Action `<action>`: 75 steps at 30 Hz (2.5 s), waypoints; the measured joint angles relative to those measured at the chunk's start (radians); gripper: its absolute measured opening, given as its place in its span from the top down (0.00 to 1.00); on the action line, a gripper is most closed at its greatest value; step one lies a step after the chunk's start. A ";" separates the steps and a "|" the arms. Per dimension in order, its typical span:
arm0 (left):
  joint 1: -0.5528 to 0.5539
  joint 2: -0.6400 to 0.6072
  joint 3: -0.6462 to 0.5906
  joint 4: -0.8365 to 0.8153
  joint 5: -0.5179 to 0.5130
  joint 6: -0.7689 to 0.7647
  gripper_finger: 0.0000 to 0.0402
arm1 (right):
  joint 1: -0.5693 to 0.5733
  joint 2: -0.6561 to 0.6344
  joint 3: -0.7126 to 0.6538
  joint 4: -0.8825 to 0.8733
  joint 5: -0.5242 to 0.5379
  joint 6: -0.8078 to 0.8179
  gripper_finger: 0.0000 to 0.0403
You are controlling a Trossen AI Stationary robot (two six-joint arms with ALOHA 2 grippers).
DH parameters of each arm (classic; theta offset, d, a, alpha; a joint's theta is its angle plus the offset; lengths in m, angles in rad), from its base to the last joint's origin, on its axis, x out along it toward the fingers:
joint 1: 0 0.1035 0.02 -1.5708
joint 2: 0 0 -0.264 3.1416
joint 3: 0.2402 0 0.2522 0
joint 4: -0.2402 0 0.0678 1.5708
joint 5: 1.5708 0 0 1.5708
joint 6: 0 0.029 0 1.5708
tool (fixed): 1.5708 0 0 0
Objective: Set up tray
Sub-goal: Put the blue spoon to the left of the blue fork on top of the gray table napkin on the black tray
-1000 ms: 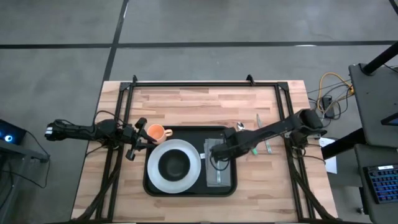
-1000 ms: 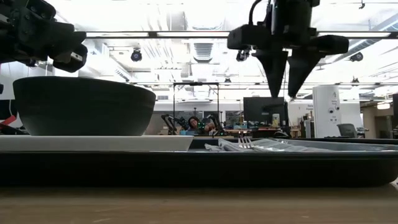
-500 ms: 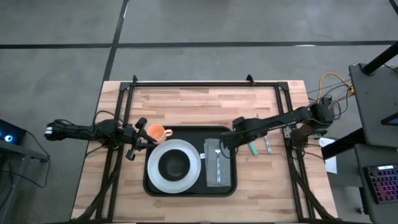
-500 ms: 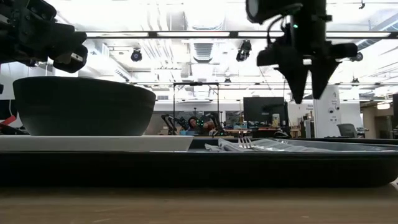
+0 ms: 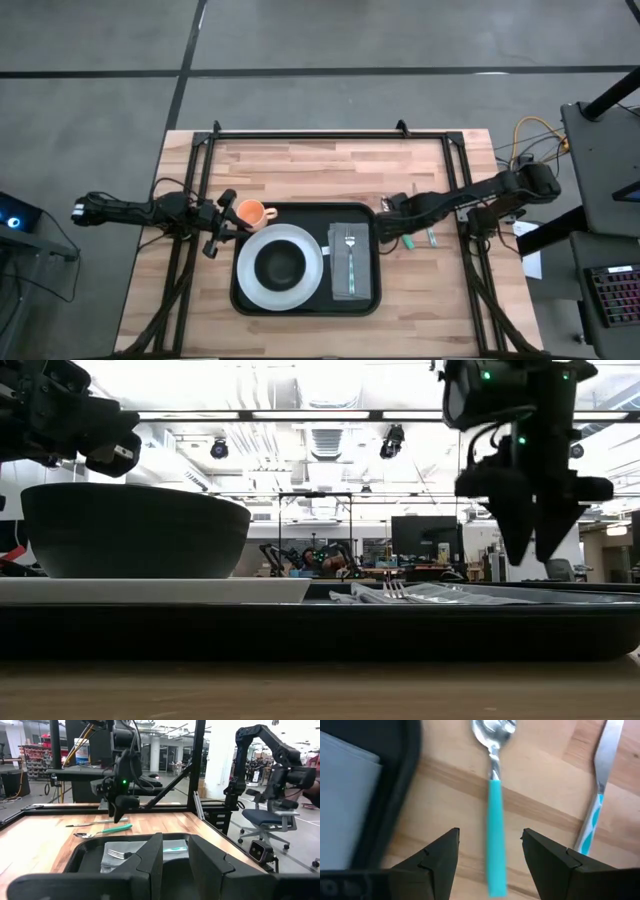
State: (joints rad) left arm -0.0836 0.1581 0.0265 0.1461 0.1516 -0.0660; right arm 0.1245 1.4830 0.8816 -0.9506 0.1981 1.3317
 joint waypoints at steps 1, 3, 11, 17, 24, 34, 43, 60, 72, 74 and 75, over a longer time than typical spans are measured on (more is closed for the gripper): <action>0.000 0.000 0.000 0.000 0.000 0.000 0.81 | -0.002 0.001 -0.009 0.000 -0.002 -0.006 0.49; 0.000 0.001 0.000 0.000 0.000 0.000 0.81 | -0.012 0.002 -0.030 0.006 -0.017 -0.017 0.49; 0.000 0.001 0.000 0.000 0.000 0.000 0.81 | -0.059 0.003 -0.117 0.147 -0.054 -0.100 0.49; 0.000 0.001 0.000 0.000 0.000 0.000 0.81 | -0.090 0.003 -0.158 0.221 -0.077 -0.142 0.49; 0.000 0.001 0.000 0.000 0.000 0.000 0.81 | -0.100 0.001 -0.211 0.277 -0.106 -0.146 0.49; 0.000 0.001 0.000 0.000 0.000 0.000 0.81 | -0.100 0.001 -0.213 0.287 -0.118 -0.153 0.65; 0.000 0.001 0.000 0.000 0.000 0.000 0.81 | -0.103 0.002 -0.214 0.282 -0.121 -0.153 0.90; 0.000 0.000 0.000 -0.001 0.000 0.000 0.81 | -0.080 0.006 -0.112 0.265 -0.095 0.040 0.90; 0.000 0.000 0.000 -0.001 0.000 0.000 0.81 | 0.072 0.034 0.062 0.166 -0.027 0.281 0.90; 0.000 0.000 0.000 -0.001 0.000 0.000 0.81 | 0.100 0.062 0.091 0.163 -0.013 0.314 0.90; 0.000 0.000 0.000 -0.001 0.000 0.000 0.81 | 0.111 0.082 0.106 0.154 -0.013 0.329 0.90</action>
State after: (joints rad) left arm -0.0834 0.1585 0.0265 0.1456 0.1516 -0.0659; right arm 0.2354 1.5646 0.9876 -0.7962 0.1850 1.6609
